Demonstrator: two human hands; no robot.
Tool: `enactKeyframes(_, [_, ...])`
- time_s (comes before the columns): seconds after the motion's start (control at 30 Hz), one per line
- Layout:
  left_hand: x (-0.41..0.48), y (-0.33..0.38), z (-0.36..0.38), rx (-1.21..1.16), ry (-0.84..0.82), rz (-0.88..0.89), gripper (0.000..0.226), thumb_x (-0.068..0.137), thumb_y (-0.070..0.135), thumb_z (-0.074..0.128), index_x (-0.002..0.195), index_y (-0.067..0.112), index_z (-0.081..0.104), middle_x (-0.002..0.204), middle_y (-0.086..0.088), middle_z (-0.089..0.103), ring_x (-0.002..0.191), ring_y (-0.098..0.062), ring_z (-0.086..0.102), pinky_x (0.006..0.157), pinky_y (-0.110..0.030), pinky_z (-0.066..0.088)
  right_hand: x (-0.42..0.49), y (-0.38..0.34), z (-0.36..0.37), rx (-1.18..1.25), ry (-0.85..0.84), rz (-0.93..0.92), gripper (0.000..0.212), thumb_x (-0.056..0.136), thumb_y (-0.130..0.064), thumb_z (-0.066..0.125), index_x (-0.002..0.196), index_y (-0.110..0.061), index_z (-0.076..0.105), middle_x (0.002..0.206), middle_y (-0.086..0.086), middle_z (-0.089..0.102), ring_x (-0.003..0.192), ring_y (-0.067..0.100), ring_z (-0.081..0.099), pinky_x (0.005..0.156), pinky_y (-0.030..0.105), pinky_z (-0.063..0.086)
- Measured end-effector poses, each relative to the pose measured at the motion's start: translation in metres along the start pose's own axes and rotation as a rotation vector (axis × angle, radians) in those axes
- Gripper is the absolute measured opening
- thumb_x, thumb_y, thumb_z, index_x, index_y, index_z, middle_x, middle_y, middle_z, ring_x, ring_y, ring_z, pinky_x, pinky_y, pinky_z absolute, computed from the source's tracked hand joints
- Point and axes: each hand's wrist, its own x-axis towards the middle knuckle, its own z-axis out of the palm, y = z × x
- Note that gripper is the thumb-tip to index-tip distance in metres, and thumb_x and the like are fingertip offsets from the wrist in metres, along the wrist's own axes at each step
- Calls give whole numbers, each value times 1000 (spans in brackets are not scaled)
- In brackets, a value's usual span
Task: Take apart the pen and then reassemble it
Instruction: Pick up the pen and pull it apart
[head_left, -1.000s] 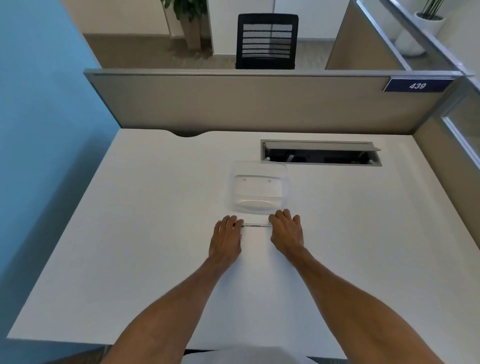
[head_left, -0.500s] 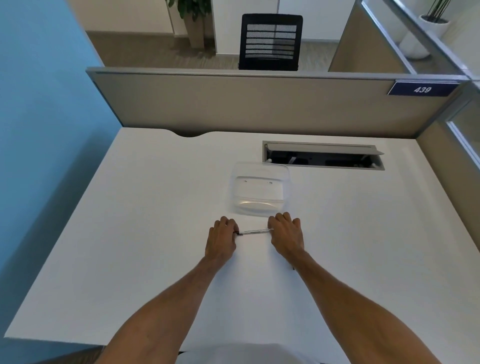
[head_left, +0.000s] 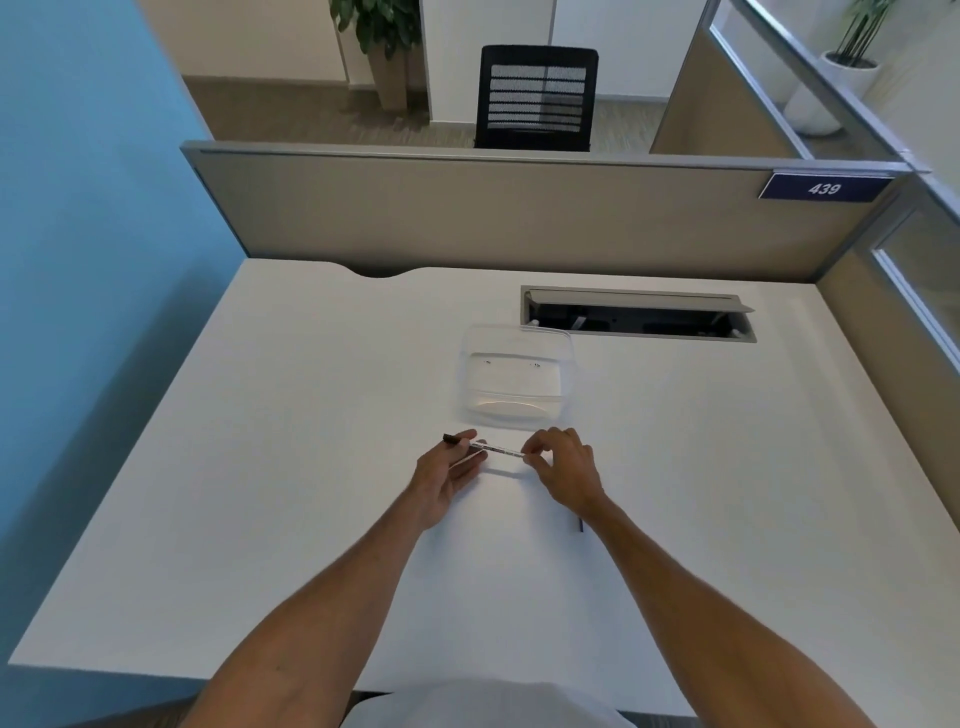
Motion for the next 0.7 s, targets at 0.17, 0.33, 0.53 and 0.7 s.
enactKeyframes(0.17, [-12, -1, 8, -57, -65, 9, 45, 115, 8, 48, 159, 0, 51, 162, -19, 58, 156, -36, 51, 134, -47, 35, -6, -11, 1, 117, -72, -3, 16, 105, -20, 72, 115, -11, 82, 117, 2, 81, 116, 24, 68, 109, 43, 50])
enactKeyframes(0.33, [-20, -1, 15, -108, -86, -18, 46, 117, 8, 43, 162, -1, 47, 162, -21, 56, 157, -36, 50, 135, -47, 33, -12, -13, 4, 420, -228, 115, 20, 105, -15, 72, 113, 0, 81, 111, 21, 82, 92, 30, 72, 75, 33, 57])
enactKeyframes(0.53, [-27, -6, 14, -112, -163, -45, 45, 118, 8, 39, 161, -5, 46, 162, -23, 56, 157, -36, 49, 133, -48, 35, -22, -10, 9, 767, -374, 349, 28, 109, -19, 66, 121, 2, 79, 123, 25, 79, 91, 26, 71, 75, 32, 57])
enactKeyframes(0.7, [-31, -8, 11, -120, -170, -20, 45, 118, 6, 38, 161, -6, 45, 163, -23, 55, 157, -35, 49, 135, -47, 33, -27, -5, 10, 958, -575, 504, 36, 114, -27, 51, 124, -4, 77, 113, 12, 77, 85, 20, 68, 80, 33, 54])
